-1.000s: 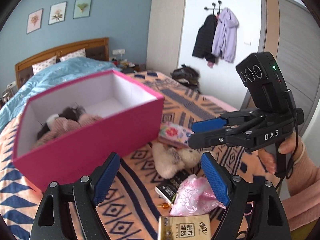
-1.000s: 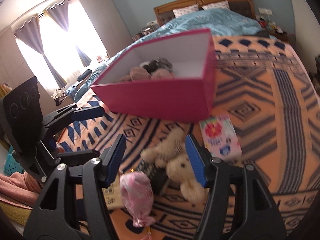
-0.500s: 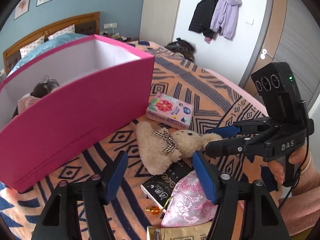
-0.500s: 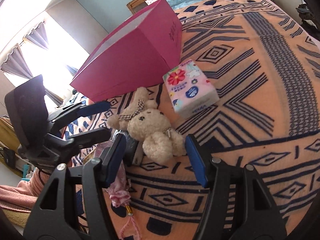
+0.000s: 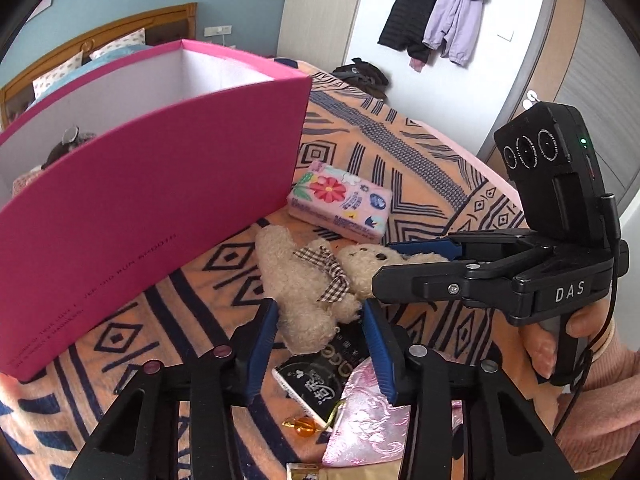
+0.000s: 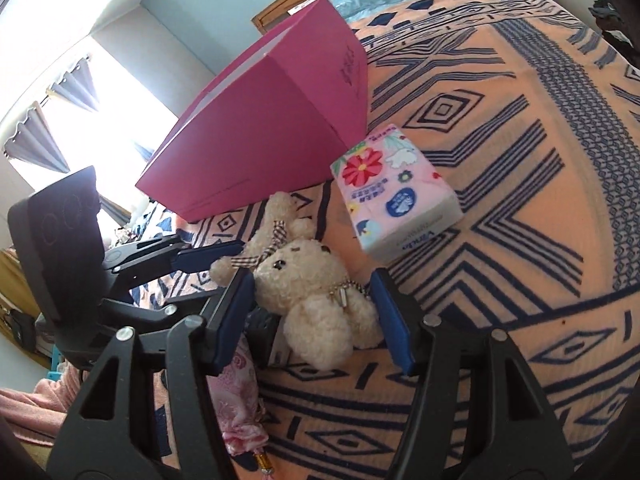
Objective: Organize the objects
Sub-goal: 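Grasp the cream teddy bear beside the tissue pack with the right gripper, then lower the teddy bear into the pink box and release it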
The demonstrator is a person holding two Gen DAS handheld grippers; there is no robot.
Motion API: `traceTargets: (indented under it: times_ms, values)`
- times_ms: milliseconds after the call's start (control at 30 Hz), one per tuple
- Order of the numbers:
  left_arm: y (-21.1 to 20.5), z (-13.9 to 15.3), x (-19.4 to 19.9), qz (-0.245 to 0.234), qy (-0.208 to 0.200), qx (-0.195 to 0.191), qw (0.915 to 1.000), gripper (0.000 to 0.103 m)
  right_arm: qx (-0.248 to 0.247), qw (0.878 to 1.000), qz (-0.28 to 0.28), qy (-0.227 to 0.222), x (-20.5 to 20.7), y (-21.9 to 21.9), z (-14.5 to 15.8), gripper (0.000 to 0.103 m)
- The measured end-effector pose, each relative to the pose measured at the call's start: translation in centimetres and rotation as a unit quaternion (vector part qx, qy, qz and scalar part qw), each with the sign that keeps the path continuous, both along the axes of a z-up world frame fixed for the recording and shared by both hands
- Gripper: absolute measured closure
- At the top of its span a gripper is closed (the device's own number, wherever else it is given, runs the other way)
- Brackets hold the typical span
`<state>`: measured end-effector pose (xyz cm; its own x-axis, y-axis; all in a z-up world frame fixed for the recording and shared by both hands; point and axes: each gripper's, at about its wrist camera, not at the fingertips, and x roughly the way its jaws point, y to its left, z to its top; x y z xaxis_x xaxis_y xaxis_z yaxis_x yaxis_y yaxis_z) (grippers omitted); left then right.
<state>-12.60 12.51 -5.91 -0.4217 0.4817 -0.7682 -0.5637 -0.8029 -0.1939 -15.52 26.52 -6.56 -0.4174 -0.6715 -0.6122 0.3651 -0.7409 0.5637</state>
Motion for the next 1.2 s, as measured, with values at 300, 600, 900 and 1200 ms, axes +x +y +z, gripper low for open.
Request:
traceTargets:
  times_ms: [300,600,900,1200]
  values:
    - [-0.8,0.4,0.2,-0.001,-0.009,0.029,0.9996,0.061,0.009,0.999,0.013,0.029,0.8,-0.3,1.0,0.053]
    - [-1.4,3.4,1.6,-0.003,0.030,0.049,0.9983,0.061,0.019,0.997,0.022,0.074,1.6,-1.1,4.5,0.054]
    - [-3.1,7.8,2.0,0.013,0.088,0.065,0.9939,0.061,0.014,0.991,0.038,0.126,1.2,-2.3,8.7,0.053]
    - [-4.3,10.7,0.1,0.031,0.121,0.055,0.9906,0.061,0.011,0.986,0.051,0.161,-1.1,-3.9,11.6,0.053]
